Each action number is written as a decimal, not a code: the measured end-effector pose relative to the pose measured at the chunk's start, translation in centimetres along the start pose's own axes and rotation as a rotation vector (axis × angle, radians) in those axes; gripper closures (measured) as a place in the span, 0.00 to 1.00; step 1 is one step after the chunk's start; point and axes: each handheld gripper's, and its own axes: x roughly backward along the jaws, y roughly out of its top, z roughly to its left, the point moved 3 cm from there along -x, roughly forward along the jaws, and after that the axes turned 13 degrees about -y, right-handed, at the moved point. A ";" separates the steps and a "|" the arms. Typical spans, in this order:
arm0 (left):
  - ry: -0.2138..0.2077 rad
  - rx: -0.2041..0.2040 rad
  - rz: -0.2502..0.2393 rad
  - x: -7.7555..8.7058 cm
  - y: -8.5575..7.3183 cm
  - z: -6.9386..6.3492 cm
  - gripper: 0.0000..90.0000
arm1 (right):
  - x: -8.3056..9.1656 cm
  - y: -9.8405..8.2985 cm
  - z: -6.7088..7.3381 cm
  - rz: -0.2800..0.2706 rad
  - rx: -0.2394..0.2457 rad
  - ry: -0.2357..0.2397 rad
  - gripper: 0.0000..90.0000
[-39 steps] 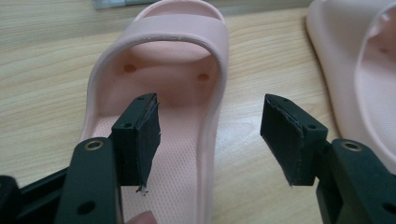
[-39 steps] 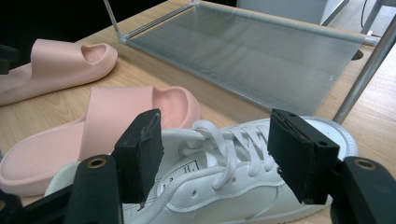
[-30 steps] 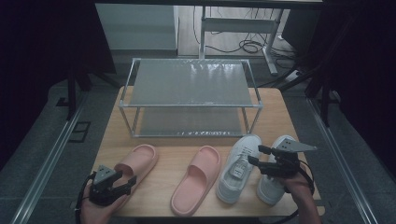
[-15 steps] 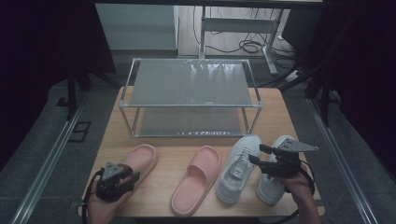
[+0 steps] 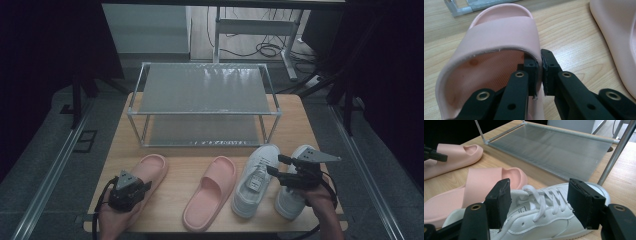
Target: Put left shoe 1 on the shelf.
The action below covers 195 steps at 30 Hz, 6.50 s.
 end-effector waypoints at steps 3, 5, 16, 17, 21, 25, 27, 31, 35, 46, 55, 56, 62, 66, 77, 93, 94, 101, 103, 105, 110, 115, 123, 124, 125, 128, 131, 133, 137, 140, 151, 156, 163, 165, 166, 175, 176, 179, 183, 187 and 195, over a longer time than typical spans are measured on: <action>-0.004 -0.013 0.004 -0.1 0.3 -0.2 0.94 | 0.0 0.0 0.0 0.000 0.001 -0.003 0.39; -0.007 -0.018 0.004 0.0 0.7 -0.3 0.93 | 0.0 0.0 0.1 -0.003 0.001 -0.002 0.39; -0.018 -0.068 -0.027 -0.8 5.5 -0.7 0.94 | 0.1 0.1 -0.1 -0.008 -0.006 -0.007 0.39; -0.011 -0.083 -0.027 -1.4 6.4 -0.7 0.94 | 0.2 0.1 -0.2 -0.011 -0.006 -0.008 0.39; -0.004 -0.111 -0.017 -2.7 8.1 -0.6 0.93 | 0.3 0.1 -0.4 -0.013 -0.009 -0.012 0.39; 0.000 -0.127 -0.017 -3.8 9.2 -0.5 0.93 | 0.3 0.1 -0.5 -0.013 -0.015 -0.014 0.39; 0.007 -0.135 -0.013 -4.6 9.9 -0.3 0.93 | 0.2 0.1 -0.6 -0.009 -0.014 -0.014 0.39; 0.005 -0.150 -0.004 -6.7 11.5 -0.2 0.93 | 0.1 0.0 -0.6 -0.008 -0.016 -0.014 0.39; 0.005 -0.164 0.003 -8.4 12.6 -0.4 0.93 | 0.1 0.0 -0.6 -0.002 -0.018 -0.013 0.39; 0.051 -0.183 0.009 -12.6 14.2 -0.2 0.93 | 0.0 -0.1 -0.8 -0.003 -0.025 -0.017 0.39; 0.073 -0.153 0.017 -14.4 14.3 0.5 0.89 | -0.2 -0.1 -0.7 0.001 -0.022 -0.016 0.39; 0.073 -0.153 0.017 -14.4 14.3 0.5 0.86 | -0.2 -0.1 -0.7 0.001 -0.022 -0.016 0.39; 0.071 -0.146 0.011 -13.7 14.1 0.3 0.58 | 0.0 -0.1 -0.8 -0.001 -0.025 -0.018 0.39; 0.056 -0.162 0.009 -12.1 13.3 -0.3 0.54 | 0.0 -0.1 -0.8 -0.003 -0.024 -0.019 0.39; 0.010 -0.133 -0.012 -7.3 9.9 -0.3 0.82 | -0.2 -0.2 -0.6 0.004 -0.017 -0.017 0.39; -0.051 -0.164 0.000 -2.3 6.3 -0.5 1.00 | 0.1 -0.4 -0.2 0.001 -0.018 -0.025 0.39; -0.053 -0.168 0.000 -2.1 6.1 -0.7 1.00 | 0.2 -0.3 -0.2 -0.001 -0.017 -0.025 0.39; -0.049 -0.151 0.004 -0.7 4.2 -0.7 1.00 | 0.8 -0.2 0.1 -0.017 -0.015 -0.015 0.39; -0.048 -0.142 0.008 -0.5 3.7 -0.5 1.00 | 0.7 -0.2 0.0 -0.014 -0.017 -0.016 0.39; -0.045 -0.132 0.009 -0.4 3.3 -0.2 1.00 | 0.6 -0.3 0.0 -0.012 -0.018 -0.017 0.39; -0.040 -0.121 0.008 0.0 2.7 0.1 1.00 | 0.4 -0.4 0.1 -0.008 -0.021 -0.019 0.39; -0.039 -0.122 0.032 0.2 1.9 0.1 1.00 | 0.3 -0.4 0.3 0.001 -0.015 -0.013 0.39; -0.077 -0.156 0.090 -1.9 1.8 -0.4 1.00 | 0.4 -0.6 -0.1 -0.001 -0.027 -0.020 0.39; -0.077 -0.156 0.090 -1.9 1.8 -0.4 1.00 | 0.4 -0.6 -0.1 -0.001 -0.027 -0.020 0.39; -0.084 -0.163 0.102 -2.5 2.0 -0.5 1.00 | 0.5 -0.6 -0.2 -0.003 -0.028 -0.022 0.39; -0.092 -0.170 0.115 -3.0 2.1 -0.5 1.00 | 0.5 -0.6 -0.2 -0.004 -0.027 -0.022 0.39; -0.093 -0.178 0.143 -3.9 2.2 -0.4 1.00 | 0.6 -0.7 -0.3 -0.001 -0.030 -0.026 0.39; -0.092 -0.183 0.166 -4.6 2.2 -0.3 1.00 | 0.6 -0.7 -0.4 0.000 -0.030 -0.028 0.39; -0.090 -0.191 0.189 -5.2 2.2 -0.1 1.00 | 0.7 -0.8 -0.4 -0.001 -0.033 -0.032 0.39; -0.090 -0.193 0.195 -5.5 2.2 0.0 1.00 | 0.7 -0.8 -0.5 -0.002 -0.033 -0.033 0.39; -0.104 -0.210 0.215 -6.9 3.2 0.2 1.00 | 0.7 -0.9 -0.5 0.002 -0.037 -0.036 0.39; -0.111 -0.207 0.220 -7.2 3.6 0.3 1.00 | 0.7 -0.9 -0.5 0.005 -0.036 -0.035 0.39; -0.115 -0.225 0.224 -7.8 4.1 0.3 1.00 | 0.6 -1.0 -0.6 0.005 -0.036 -0.037 0.39; -0.120 -0.226 0.217 -8.0 4.3 0.4 1.00 | 0.5 -1.0 -0.7 0.004 -0.040 -0.038 0.39; -0.120 -0.226 0.217 -8.0 4.3 0.4 1.00 | 0.5 -1.0 -0.7 0.004 -0.040 -0.038 0.39; -0.134 -0.220 0.193 -8.6 5.6 0.5 1.00 | 0.5 -1.0 -0.6 0.007 -0.037 -0.038 0.39; -0.134 -0.220 0.193 -8.6 5.6 0.5 1.00 | 0.5 -1.0 -0.6 0.007 -0.037 -0.038 0.39; -0.137 -0.214 0.177 -8.8 6.2 0.5 1.00 | 0.5 -1.0 -0.6 0.006 -0.036 -0.037 0.39; -0.140 -0.212 0.171 -9.0 6.7 0.6 1.00 | 0.5 -1.0 -0.7 0.007 -0.040 -0.038 0.39; -0.144 -0.202 0.164 -9.5 7.4 0.7 1.00 | 0.5 -1.0 -0.7 0.006 -0.040 -0.039 0.39; -0.130 -0.189 0.173 -11.0 8.9 1.1 1.00 | 0.6 -1.0 -0.8 0.004 -0.040 -0.041 0.39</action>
